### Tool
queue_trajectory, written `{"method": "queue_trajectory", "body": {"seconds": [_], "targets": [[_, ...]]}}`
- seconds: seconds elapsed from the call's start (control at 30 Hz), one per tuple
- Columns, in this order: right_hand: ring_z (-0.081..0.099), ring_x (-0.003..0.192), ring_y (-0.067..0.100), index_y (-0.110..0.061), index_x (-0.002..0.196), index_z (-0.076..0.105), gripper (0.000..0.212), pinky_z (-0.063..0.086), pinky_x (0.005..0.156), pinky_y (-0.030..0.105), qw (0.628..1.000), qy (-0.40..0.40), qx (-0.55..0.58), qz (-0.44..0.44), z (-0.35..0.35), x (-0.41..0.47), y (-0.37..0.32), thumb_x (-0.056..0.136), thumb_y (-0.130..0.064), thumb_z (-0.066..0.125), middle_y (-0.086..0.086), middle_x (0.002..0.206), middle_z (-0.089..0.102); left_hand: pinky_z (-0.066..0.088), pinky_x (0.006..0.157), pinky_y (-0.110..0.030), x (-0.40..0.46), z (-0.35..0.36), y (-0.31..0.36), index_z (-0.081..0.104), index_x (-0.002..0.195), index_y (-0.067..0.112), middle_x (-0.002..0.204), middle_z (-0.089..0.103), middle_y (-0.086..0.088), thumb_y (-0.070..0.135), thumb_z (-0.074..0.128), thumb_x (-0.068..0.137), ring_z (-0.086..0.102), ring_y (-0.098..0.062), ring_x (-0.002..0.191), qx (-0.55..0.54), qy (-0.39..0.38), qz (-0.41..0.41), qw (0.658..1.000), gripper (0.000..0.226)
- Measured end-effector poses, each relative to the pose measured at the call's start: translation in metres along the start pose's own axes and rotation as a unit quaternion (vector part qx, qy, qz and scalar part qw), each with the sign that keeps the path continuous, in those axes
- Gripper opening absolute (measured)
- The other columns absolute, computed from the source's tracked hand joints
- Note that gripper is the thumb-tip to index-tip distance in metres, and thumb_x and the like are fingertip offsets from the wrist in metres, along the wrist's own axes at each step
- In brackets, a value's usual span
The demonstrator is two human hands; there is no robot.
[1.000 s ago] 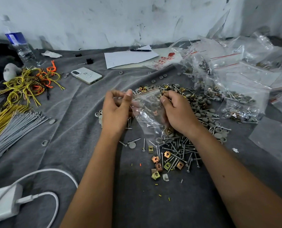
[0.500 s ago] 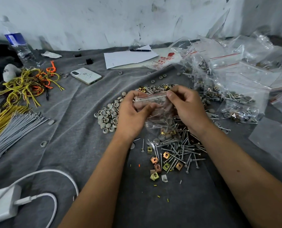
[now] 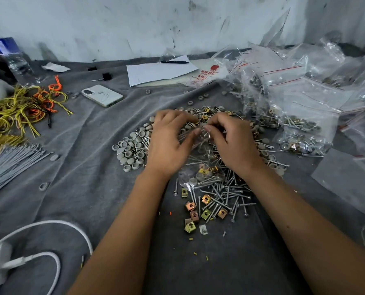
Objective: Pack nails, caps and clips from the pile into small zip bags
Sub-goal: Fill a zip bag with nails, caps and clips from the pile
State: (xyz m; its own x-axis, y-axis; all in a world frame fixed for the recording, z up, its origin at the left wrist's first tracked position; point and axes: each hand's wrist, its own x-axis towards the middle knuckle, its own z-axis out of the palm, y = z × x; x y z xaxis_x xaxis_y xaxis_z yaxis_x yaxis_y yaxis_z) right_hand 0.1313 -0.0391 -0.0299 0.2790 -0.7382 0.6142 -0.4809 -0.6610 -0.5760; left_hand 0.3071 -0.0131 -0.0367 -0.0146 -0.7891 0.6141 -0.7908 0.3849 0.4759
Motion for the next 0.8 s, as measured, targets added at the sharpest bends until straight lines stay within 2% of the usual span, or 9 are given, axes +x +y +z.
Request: {"method": "queue_trajectory", "body": {"seconds": [0.1, 0.23, 0.37, 0.43, 0.6, 0.8], "targets": [[0.064, 0.071, 0.01, -0.003, 0.099, 0.069, 0.011, 0.053, 0.065, 0.027, 1.0, -0.009, -0.004, -0.025, 0.0, 0.0002, -0.0011, 0.099, -0.012, 0.065, 0.003, 0.084, 0.07, 0.037, 0.091, -0.031, -0.0005, 0.0011, -0.0027, 0.078, 0.103, 0.019, 0.111, 0.07, 0.006, 0.026, 0.072, 0.096, 0.052, -0.021, 0.114, -0.012, -0.007, 0.008, 1.0, 0.011], [0.063, 0.076, 0.007, -0.002, 0.099, 0.07, 0.007, 0.051, 0.068, 0.018, 0.999, -0.022, 0.003, -0.038, -0.0004, -0.0012, -0.0025, 0.097, -0.008, 0.067, 0.004, 0.085, 0.071, 0.038, 0.09, -0.032, -0.0012, 0.0004, -0.0031, 0.078, 0.098, 0.02, 0.108, 0.07, 0.006, 0.024, 0.076, 0.092, 0.054, -0.021, 0.11, -0.017, -0.015, 0.013, 1.0, 0.007], [0.063, 0.078, 0.005, -0.003, 0.101, 0.07, 0.006, 0.048, 0.07, 0.01, 0.998, -0.042, 0.001, -0.04, -0.0009, -0.002, -0.0022, 0.096, -0.006, 0.067, -0.001, 0.088, 0.069, 0.034, 0.09, -0.021, -0.0015, -0.0011, -0.0035, 0.078, 0.096, 0.018, 0.107, 0.07, 0.006, 0.019, 0.079, 0.09, 0.056, -0.021, 0.109, -0.018, -0.017, 0.022, 0.999, 0.006], [0.061, 0.078, 0.004, -0.004, 0.102, 0.07, 0.007, 0.046, 0.072, 0.008, 0.998, -0.045, -0.006, -0.046, -0.0006, -0.0021, -0.0022, 0.096, -0.007, 0.067, -0.002, 0.09, 0.069, 0.035, 0.09, -0.021, -0.0014, -0.0022, -0.0024, 0.077, 0.095, 0.018, 0.105, 0.07, 0.006, 0.017, 0.079, 0.089, 0.056, -0.022, 0.108, -0.016, -0.014, 0.025, 0.999, 0.006], [0.064, 0.084, 0.016, -0.004, 0.1, 0.072, 0.007, 0.052, 0.076, 0.03, 0.997, -0.038, -0.023, -0.065, -0.0015, -0.0008, 0.0015, 0.096, -0.01, 0.068, 0.004, 0.093, 0.071, 0.038, 0.087, -0.028, -0.0002, -0.0026, -0.0013, 0.074, 0.092, 0.017, 0.102, 0.069, 0.004, 0.015, 0.078, 0.09, 0.056, -0.021, 0.104, -0.017, -0.01, 0.038, 0.999, 0.004], [0.064, 0.085, 0.017, -0.003, 0.096, 0.072, 0.004, 0.053, 0.076, 0.034, 0.997, -0.022, -0.021, -0.074, -0.0019, -0.0004, 0.0001, 0.094, -0.007, 0.069, 0.006, 0.092, 0.07, 0.041, 0.088, -0.034, 0.0017, -0.0074, -0.0025, 0.074, 0.089, 0.018, 0.096, 0.07, 0.006, 0.025, 0.077, 0.092, 0.057, -0.02, 0.102, -0.028, -0.025, 0.029, 0.999, 0.009]]}}
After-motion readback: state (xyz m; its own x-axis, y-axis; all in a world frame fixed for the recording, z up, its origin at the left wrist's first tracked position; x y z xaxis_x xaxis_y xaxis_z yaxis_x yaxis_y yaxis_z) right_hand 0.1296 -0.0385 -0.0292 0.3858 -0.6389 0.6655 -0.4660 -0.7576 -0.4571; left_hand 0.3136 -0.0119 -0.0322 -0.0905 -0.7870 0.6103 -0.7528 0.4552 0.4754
